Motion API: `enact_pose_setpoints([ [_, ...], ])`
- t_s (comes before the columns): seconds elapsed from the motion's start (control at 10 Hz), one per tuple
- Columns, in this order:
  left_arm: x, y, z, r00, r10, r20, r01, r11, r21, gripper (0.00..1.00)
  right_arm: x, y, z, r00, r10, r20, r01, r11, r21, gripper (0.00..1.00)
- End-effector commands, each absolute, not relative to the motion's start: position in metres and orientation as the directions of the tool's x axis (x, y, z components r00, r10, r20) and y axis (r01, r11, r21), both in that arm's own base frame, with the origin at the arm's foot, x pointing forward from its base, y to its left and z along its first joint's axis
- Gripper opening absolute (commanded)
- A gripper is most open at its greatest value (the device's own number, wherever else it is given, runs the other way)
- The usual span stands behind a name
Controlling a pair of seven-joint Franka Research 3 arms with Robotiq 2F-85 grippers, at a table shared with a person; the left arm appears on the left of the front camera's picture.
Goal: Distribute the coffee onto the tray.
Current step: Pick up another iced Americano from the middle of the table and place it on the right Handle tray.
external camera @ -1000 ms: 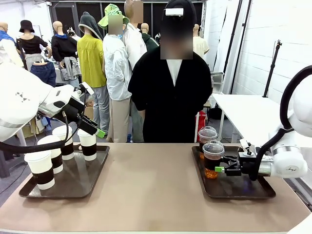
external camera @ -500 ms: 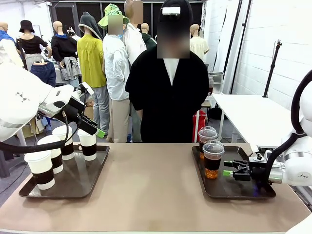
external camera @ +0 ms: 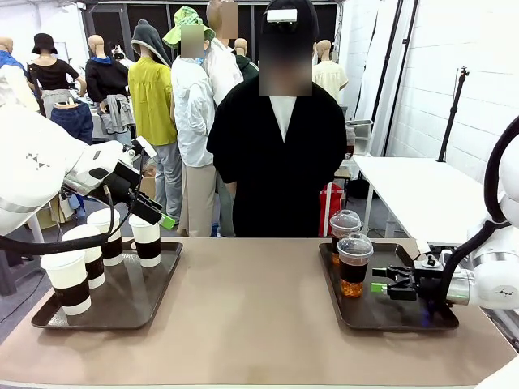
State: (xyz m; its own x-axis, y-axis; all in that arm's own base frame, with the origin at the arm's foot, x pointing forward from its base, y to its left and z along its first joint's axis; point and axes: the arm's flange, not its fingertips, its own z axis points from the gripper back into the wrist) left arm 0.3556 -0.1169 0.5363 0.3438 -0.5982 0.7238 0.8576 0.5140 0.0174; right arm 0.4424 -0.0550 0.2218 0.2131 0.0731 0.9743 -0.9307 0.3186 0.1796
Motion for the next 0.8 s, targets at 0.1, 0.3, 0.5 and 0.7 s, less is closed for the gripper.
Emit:
enact_pose_setpoints([
  [0.1,0.3571,-0.1151,0.5364,0.336,-0.594,0.731,0.865,0.502,0.011,1.0,0.445,-0.0541,0.2208,0.216,0.073,0.974,-0.931,0.315,0.183,1.0],
  [0.3,0.3571,-0.1151,0.5364,0.336,-0.594,0.731,0.865,0.502,0.011,1.0,0.445,-0.0541,0.2208,0.216,0.073,0.974,-0.931,0.315,0.183,1.0],
  [0.5,0.3571,-0.1151,0.5364,0.336,-0.594,0.731,0.865,0.502,0.011,1.0,0.445,-0.0541,0.2208,0.216,0.073,0.974,-0.931,0.315,0.183,1.0],
  [0.7,0.3571,-0.1151,0.5364,0.336,-0.594,0.731,0.865,0.502,0.011,1.0,0.445,-0.0541,0.2208,0.216,0.073,0.974,-0.931,0.315,0.183,1.0],
])
